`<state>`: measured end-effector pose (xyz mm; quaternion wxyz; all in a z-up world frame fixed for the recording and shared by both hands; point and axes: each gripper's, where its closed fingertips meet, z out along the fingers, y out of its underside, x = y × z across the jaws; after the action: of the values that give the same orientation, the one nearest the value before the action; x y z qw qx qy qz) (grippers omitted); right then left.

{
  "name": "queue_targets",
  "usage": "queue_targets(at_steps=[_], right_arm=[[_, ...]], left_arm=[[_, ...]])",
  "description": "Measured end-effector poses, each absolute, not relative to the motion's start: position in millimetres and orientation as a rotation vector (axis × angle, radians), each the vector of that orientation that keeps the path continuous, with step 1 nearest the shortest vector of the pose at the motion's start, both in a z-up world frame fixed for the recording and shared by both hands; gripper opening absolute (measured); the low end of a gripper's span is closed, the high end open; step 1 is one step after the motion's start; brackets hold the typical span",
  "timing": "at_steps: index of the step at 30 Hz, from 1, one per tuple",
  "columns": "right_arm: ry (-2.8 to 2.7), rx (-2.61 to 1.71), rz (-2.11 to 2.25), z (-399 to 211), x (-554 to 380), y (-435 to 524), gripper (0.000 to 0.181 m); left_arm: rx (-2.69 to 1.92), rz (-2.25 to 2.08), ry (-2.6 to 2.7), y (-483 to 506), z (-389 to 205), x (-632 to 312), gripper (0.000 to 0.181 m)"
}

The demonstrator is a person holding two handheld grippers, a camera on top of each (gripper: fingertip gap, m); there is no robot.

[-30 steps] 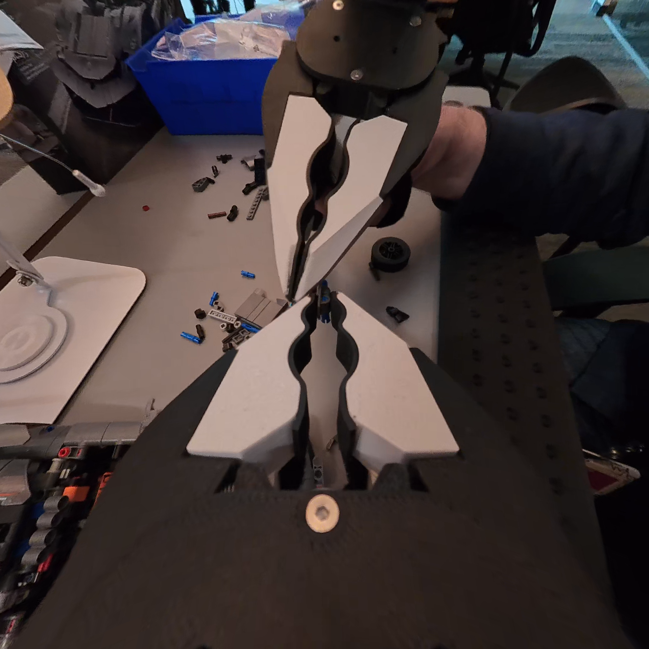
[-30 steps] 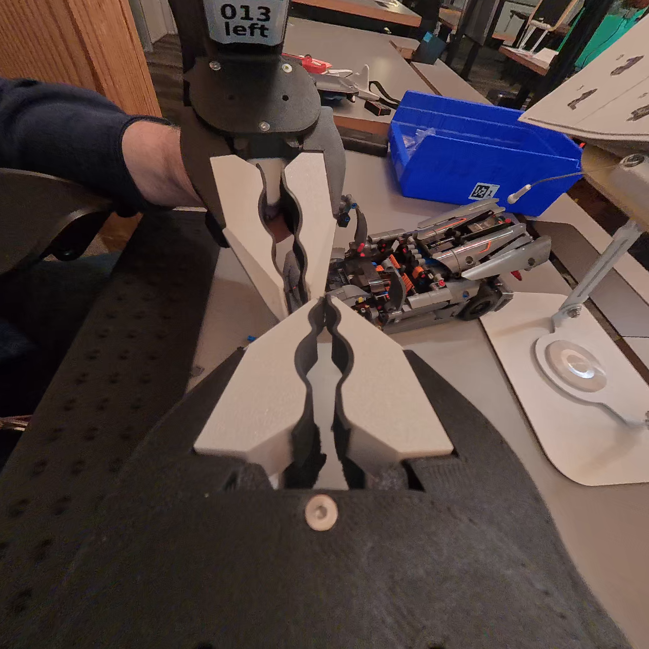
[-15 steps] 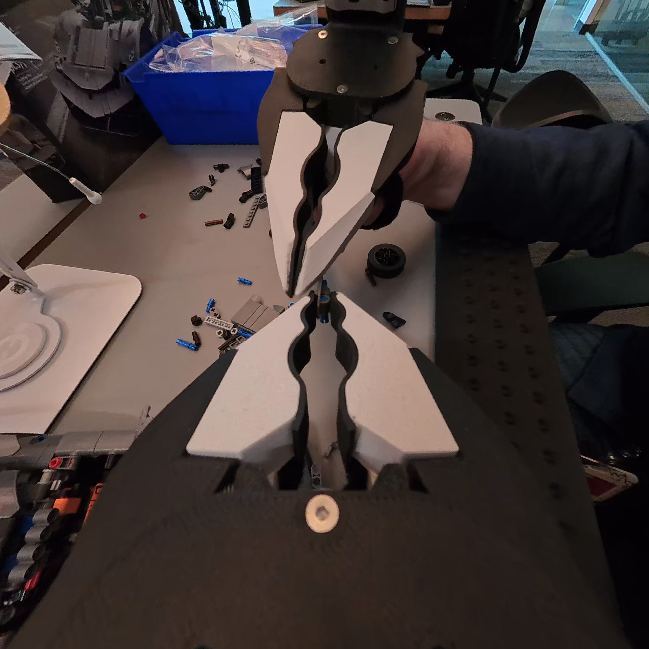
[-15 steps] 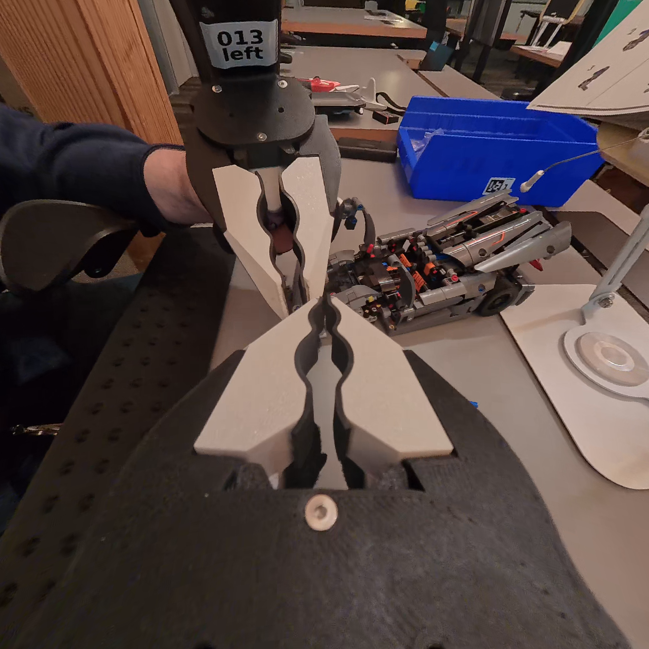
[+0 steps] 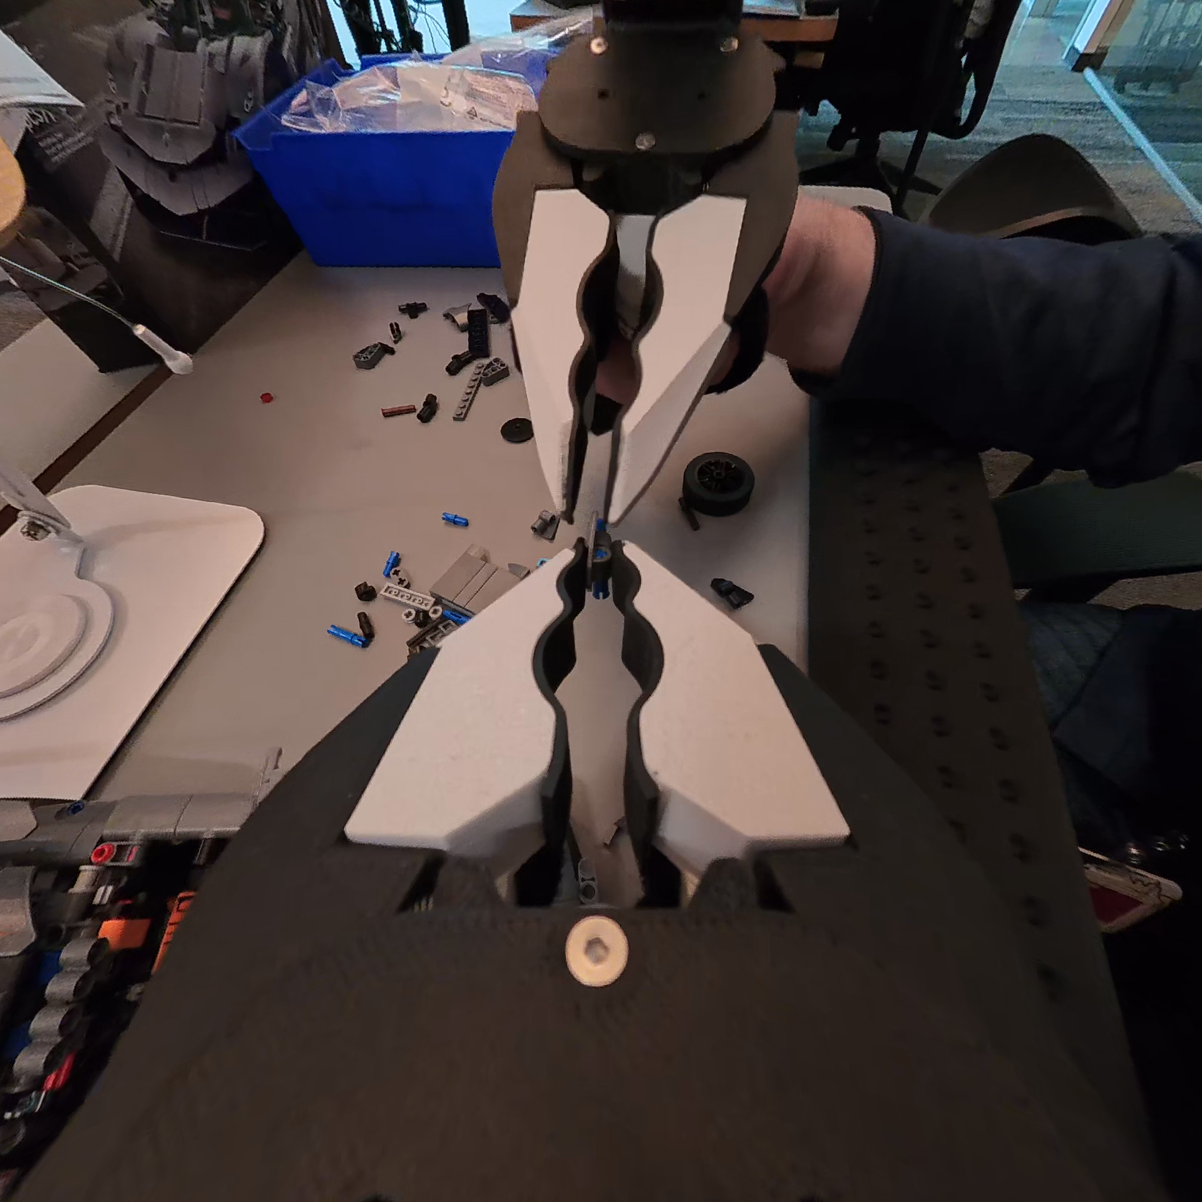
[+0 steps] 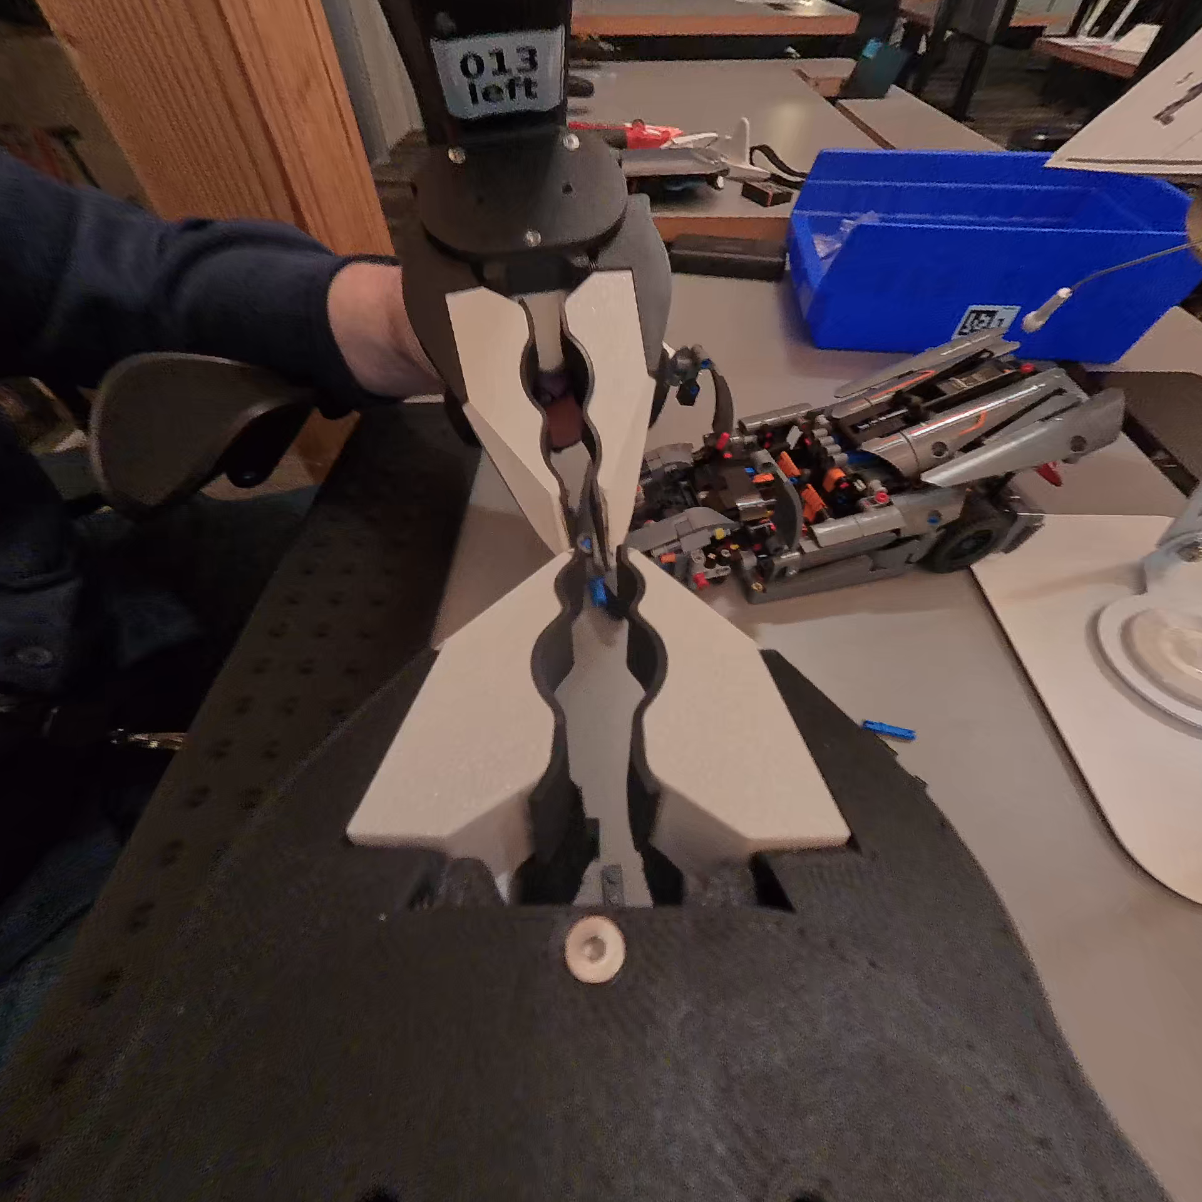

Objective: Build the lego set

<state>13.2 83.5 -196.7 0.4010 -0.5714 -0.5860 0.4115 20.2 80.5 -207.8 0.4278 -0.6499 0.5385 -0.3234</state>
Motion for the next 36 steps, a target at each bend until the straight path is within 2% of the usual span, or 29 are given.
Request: queue_targets(at_steps=[7, 36], right_arm=[[-1.515, -1.448, 1.04, -204, 10, 81, 0.0], [-1.279, -1.383, 1.225, -177, 7, 90, 0.0]], left_arm=[[-1.638, -0.806, 1.366, 79, -213, 21, 0.005], [-1.598, -0.981, 1.22, 86, -193, 15, 0.007]])
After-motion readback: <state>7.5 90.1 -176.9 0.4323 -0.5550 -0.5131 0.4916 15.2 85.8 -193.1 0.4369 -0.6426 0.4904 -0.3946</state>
